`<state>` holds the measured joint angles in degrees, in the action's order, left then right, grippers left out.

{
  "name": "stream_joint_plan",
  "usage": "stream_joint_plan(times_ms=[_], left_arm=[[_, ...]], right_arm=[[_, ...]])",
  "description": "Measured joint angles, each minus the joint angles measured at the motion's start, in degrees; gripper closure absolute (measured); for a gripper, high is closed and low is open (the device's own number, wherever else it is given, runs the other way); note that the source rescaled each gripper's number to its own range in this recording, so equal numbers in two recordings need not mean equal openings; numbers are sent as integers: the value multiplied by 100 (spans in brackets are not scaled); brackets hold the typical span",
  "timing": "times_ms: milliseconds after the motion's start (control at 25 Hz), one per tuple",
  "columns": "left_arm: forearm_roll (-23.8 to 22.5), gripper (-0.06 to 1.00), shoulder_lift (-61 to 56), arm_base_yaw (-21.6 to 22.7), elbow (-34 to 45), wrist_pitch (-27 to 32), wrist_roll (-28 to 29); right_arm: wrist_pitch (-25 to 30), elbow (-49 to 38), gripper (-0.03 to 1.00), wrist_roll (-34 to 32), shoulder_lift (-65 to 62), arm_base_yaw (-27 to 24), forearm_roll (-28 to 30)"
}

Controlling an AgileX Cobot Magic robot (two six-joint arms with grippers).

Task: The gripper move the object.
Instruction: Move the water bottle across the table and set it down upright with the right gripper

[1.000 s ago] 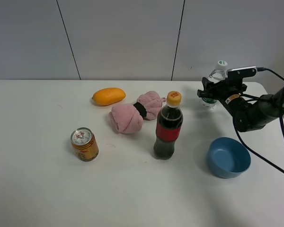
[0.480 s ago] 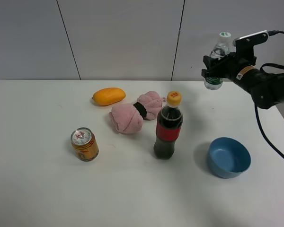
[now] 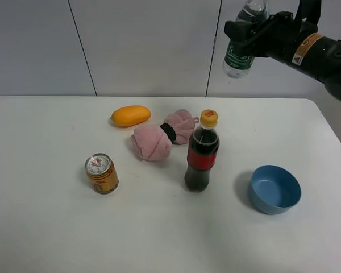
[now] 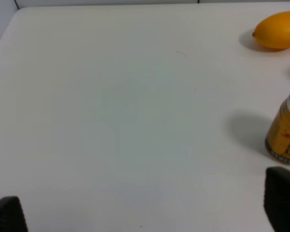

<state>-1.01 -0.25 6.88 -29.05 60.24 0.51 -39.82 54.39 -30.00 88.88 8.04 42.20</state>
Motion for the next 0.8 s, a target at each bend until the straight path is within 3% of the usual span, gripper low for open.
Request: stream_joint_plan(times_ms=[400, 800], left_arm=[[0, -6, 0, 0, 0, 0, 0], [0, -6, 0, 0, 0, 0, 0]], right_arm=[[270, 0, 97, -173, -486, 1115, -62], [863, 0, 97, 19, -486, 2711, -768]])
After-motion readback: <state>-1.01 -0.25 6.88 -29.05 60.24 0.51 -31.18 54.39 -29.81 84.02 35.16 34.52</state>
